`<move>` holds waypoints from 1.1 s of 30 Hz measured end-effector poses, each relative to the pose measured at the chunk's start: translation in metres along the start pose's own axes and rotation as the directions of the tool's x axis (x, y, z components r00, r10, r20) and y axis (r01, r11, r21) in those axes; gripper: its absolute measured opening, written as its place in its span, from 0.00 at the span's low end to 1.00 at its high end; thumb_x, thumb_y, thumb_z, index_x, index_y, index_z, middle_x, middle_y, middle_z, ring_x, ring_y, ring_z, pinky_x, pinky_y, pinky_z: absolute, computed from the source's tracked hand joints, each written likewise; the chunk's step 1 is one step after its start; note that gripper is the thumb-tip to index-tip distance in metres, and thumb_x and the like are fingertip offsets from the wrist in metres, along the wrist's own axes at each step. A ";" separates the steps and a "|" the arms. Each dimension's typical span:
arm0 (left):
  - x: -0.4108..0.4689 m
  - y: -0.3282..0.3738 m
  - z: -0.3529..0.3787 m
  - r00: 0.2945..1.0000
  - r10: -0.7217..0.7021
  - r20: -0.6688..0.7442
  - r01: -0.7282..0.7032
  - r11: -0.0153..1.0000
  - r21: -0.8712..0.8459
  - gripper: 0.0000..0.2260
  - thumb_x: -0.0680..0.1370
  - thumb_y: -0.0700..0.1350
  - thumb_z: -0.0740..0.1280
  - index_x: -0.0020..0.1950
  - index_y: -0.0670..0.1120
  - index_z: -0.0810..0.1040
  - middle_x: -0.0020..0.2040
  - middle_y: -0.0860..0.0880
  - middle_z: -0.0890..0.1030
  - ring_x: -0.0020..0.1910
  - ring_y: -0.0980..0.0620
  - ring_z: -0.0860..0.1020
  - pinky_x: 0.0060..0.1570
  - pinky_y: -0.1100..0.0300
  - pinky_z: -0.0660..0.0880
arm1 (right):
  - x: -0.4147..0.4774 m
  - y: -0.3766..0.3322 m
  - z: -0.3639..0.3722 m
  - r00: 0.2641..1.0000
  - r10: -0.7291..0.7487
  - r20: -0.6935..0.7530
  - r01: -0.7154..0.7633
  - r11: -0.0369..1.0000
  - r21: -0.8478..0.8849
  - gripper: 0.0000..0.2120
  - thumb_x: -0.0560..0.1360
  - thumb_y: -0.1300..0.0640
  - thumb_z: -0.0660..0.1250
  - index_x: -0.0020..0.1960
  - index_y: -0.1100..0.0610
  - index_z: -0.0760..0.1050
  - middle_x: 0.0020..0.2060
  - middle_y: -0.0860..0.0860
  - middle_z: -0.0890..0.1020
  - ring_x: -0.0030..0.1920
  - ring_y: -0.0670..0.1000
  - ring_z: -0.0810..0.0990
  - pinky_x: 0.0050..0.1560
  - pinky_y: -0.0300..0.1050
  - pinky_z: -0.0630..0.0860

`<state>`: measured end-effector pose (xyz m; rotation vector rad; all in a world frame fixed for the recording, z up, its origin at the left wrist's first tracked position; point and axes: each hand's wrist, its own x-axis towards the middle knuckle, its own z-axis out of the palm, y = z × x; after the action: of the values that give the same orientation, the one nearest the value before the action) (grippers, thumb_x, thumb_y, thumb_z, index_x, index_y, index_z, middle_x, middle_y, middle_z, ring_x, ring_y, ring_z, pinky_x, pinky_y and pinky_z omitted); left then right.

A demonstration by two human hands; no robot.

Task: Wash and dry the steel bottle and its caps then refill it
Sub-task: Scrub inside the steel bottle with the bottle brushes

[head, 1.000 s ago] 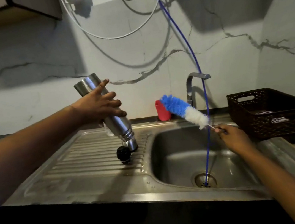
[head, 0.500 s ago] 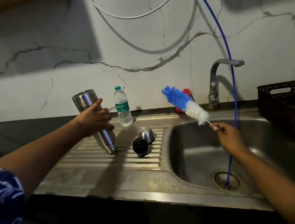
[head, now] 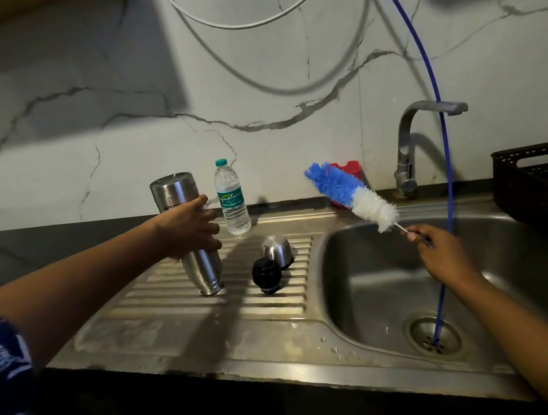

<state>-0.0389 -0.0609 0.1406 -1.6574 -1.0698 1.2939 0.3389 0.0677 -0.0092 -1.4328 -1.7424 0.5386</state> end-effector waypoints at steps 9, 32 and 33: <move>-0.003 -0.002 -0.005 1.000 0.016 0.023 -0.015 0.999 -0.028 0.29 0.76 0.54 0.66 0.75 0.55 0.59 0.69 0.46 0.69 0.68 0.42 0.67 0.68 0.42 0.58 | -0.002 0.002 -0.002 1.000 -0.002 0.007 0.003 1.000 -0.029 0.12 0.79 0.51 0.60 0.58 0.51 0.77 0.49 0.55 0.82 0.50 0.58 0.79 0.52 0.53 0.76; 0.001 0.003 -0.006 0.999 0.009 0.039 -0.008 0.999 -0.040 0.27 0.76 0.53 0.66 0.74 0.56 0.61 0.68 0.47 0.70 0.67 0.42 0.67 0.65 0.45 0.60 | -0.001 0.002 -0.004 0.999 0.012 0.033 -0.012 1.000 -0.008 0.11 0.79 0.52 0.60 0.59 0.51 0.77 0.51 0.55 0.82 0.52 0.58 0.78 0.54 0.56 0.75; 0.002 0.003 -0.005 0.999 0.007 0.037 -0.006 0.999 -0.041 0.27 0.76 0.54 0.66 0.74 0.57 0.61 0.69 0.48 0.70 0.67 0.43 0.67 0.65 0.45 0.59 | -0.001 0.002 -0.004 0.999 0.013 0.030 -0.013 1.000 -0.010 0.11 0.79 0.52 0.61 0.59 0.51 0.77 0.51 0.55 0.82 0.52 0.58 0.79 0.54 0.55 0.75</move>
<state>-0.0331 -0.0608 0.1383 -1.6744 -1.1209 1.3194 0.3438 0.0671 -0.0088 -1.4500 -1.7628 0.5622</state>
